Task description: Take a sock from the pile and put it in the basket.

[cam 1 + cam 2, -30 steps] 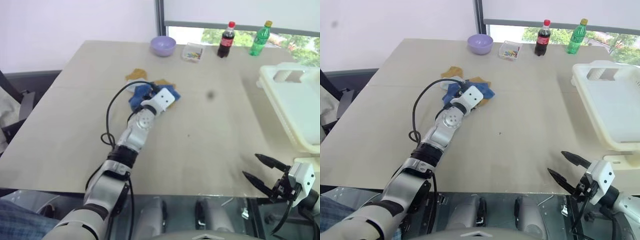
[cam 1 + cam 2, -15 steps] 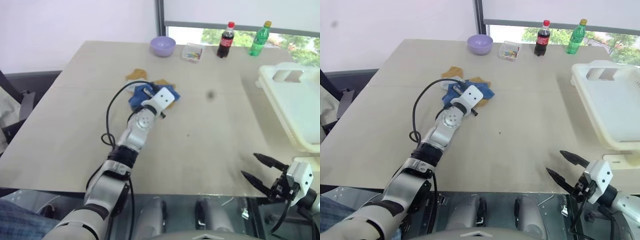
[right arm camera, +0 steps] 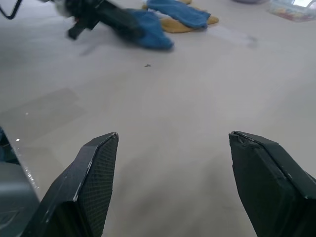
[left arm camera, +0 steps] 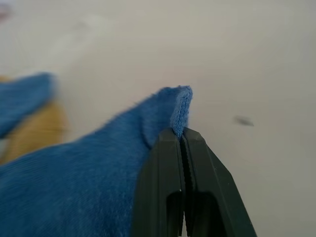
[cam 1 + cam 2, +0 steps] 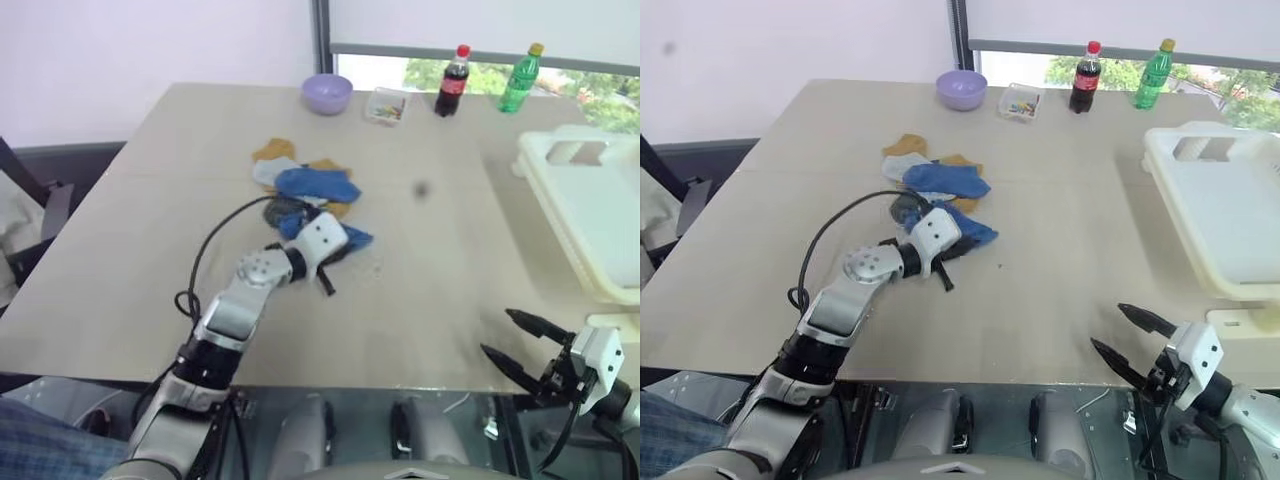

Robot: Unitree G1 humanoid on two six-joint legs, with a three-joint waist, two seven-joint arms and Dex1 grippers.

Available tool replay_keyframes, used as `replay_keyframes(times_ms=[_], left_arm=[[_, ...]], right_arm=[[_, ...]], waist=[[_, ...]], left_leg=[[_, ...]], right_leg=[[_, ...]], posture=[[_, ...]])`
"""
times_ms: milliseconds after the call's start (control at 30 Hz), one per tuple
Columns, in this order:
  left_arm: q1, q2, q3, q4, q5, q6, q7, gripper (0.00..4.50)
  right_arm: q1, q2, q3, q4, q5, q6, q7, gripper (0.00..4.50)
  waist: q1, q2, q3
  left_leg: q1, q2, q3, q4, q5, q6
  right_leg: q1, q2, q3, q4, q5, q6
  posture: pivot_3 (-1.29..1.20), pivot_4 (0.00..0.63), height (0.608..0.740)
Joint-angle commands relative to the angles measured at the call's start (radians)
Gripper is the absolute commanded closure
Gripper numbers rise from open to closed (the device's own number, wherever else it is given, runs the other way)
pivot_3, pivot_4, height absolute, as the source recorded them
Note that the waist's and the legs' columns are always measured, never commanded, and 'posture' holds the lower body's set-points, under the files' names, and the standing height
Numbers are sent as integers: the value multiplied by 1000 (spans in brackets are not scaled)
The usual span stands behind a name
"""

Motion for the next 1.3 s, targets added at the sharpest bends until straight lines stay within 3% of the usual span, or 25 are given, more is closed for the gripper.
replay_keyframes(times_ms=[33,267,367,433,600,733,867,900,1033,1067,1200,1300], left_arm=[[-5,-39,-66,-47,-23,-86,-44,4462],[-107,-242,-189,3,-78,-62,-92,4462],[-148,-412,-21,-30,-264,133,13,4462],[-158,-466,99,-48,-361,248,84,4462],[-98,-436,308,-36,-420,430,279,4462],[40,-264,197,-18,-277,494,334,4462],[106,-228,159,-51,-254,451,359,4462],[117,-234,169,-67,-272,456,360,3907],[159,-202,173,-147,-313,493,339,2410],[171,-187,176,-163,-327,509,329,1769],[228,-77,169,-219,-355,550,273,215],[253,-11,167,-230,-357,538,253,215]], right_arm=[[-8,-3,-11,-18,2,-8,-11,832],[-45,-30,-21,4,7,1,-5,832],[-52,-36,-22,-2,10,8,-10,832],[-51,-37,-24,-6,11,10,-12,832],[-47,-34,-15,-16,4,12,-20,832],[-64,-35,-2,-15,0,19,-25,832],[-84,-40,6,-20,-1,31,-31,832],[-89,-40,8,-24,-1,37,-34,832],[-102,-23,48,-89,13,129,-97,832],[-112,-18,64,-105,-16,167,-143,832],[-152,-21,149,-203,-39,423,-302,832],[-168,9,170,-278,135,620,-361,832]], waist=[[2,0,0],[1,0,0],[0,-2,1],[-6,-1,1],[-11,4,-2],[-7,3,-2],[-2,-1,-4],[-3,0,-5],[-7,0,-5],[-7,0,-5],[-13,2,-6],[-14,4,-8]], left_leg=[[0,0,0,0,0,0],[-1,-1,-1,1,0,0],[-1,-2,-1,1,0,0],[-1,-2,-2,1,0,0],[2,1,-5,0,0,0],[2,0,-6,0,0,0],[1,-2,-6,0,0,0],[2,-2,-4,0,0,0],[2,-3,-4,0,0,0],[2,-2,-4,0,0,0],[4,1,-3,0,0,0],[7,2,-2,-3,0,0]], right_leg=[[0,0,0,0,0,0],[0,1,0,0,0,0],[0,0,1,0,0,0],[0,0,1,0,0,0],[0,6,2,1,0,0],[0,7,2,2,0,0],[1,6,5,0,0,0],[1,5,8,0,0,0],[1,4,8,0,0,0],[1,5,8,0,0,0],[1,7,8,1,0,-1],[1,7,9,2,0,-2]], posture=[[0,150,736],[0,150,736],[0,150,736],[0,150,736],[0,150,736],[0,150,736],[0,150,736],[0,150,736],[0,150,736],[0,150,736],[0,150,736],[0,150,736]])
